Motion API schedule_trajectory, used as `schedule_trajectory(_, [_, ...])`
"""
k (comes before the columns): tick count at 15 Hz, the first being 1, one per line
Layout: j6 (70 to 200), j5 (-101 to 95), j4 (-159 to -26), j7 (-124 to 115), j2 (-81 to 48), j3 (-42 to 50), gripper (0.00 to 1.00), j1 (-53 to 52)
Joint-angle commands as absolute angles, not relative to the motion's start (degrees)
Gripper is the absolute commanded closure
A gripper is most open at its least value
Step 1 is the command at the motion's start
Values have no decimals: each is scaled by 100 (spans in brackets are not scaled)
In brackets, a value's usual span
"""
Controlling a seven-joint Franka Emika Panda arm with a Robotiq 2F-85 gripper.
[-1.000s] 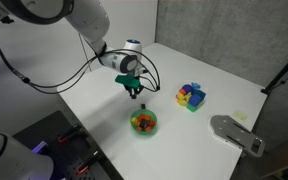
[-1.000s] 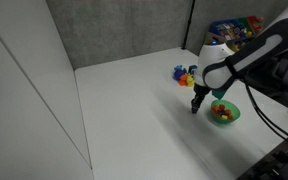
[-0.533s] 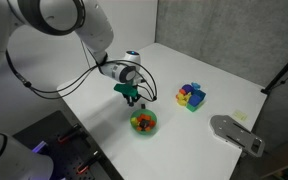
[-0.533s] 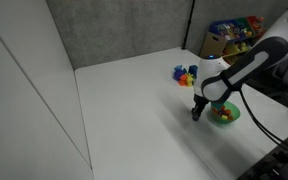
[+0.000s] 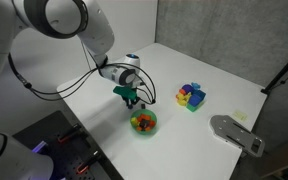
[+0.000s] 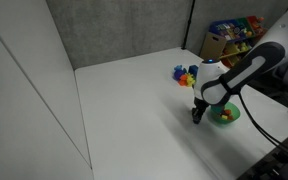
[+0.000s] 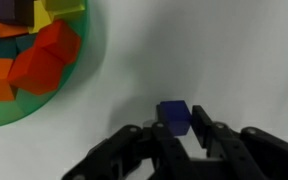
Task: Remove the blue block from the bowl and put it on the table
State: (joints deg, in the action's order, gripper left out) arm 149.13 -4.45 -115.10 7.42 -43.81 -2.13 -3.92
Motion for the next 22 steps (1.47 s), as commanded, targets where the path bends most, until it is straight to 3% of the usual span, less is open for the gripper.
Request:
schedule_trajectory(1, [14868,-483,-11416,577,-4417,-183,37,-412])
schedule_trajectory(6, [14755,-529,-11371,514,-4304,-118,1,-463])
schedule_trajectory(22, [13050,-1253,-11426,-519,-2485,518,0,-777])
